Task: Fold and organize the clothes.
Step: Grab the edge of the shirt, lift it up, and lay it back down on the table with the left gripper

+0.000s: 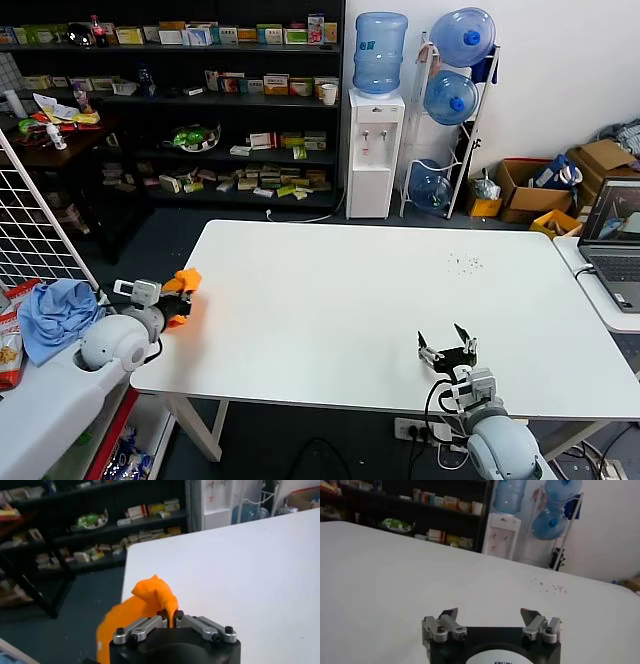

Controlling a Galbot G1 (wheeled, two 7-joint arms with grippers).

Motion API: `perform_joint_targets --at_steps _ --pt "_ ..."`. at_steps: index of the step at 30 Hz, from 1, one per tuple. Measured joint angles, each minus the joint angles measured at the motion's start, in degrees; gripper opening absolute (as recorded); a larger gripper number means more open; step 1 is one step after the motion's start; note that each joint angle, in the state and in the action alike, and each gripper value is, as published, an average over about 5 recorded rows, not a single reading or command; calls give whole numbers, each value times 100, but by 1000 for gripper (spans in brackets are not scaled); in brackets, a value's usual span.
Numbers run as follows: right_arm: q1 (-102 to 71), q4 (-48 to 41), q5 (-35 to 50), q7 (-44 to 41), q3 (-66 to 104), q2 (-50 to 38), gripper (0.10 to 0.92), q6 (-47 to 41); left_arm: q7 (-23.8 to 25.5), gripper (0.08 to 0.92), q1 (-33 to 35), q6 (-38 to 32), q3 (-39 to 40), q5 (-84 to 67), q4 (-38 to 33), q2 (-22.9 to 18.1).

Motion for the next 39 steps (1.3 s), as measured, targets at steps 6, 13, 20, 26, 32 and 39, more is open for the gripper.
perform_joint_targets --at_steps 6,13,20,26,32,39 --pt "-100 13 -88 -22 86 -37 823 53 -294 134 130 -73 87 -129 -74 -622" --pt "-214 66 -133 -107 213 -123 823 131 -482 134 212 -216 250 105 36 -1647" --pt "-377 127 -110 -215 369 -245 823 236 -603 134 243 -460 448 470 313 -2853" --pt "-506 145 -42 -235 535 -361 823 281 -636 135 226 -768 608 723 658 -3813" --pt "-567 171 -26 -244 615 -395 823 282 -584 235 179 -1318 741 879 1029 -4473" --pt "-526 182 -43 -238 609 -360 823 275 -261 434 248 -2275 805 907 1221 -4678"
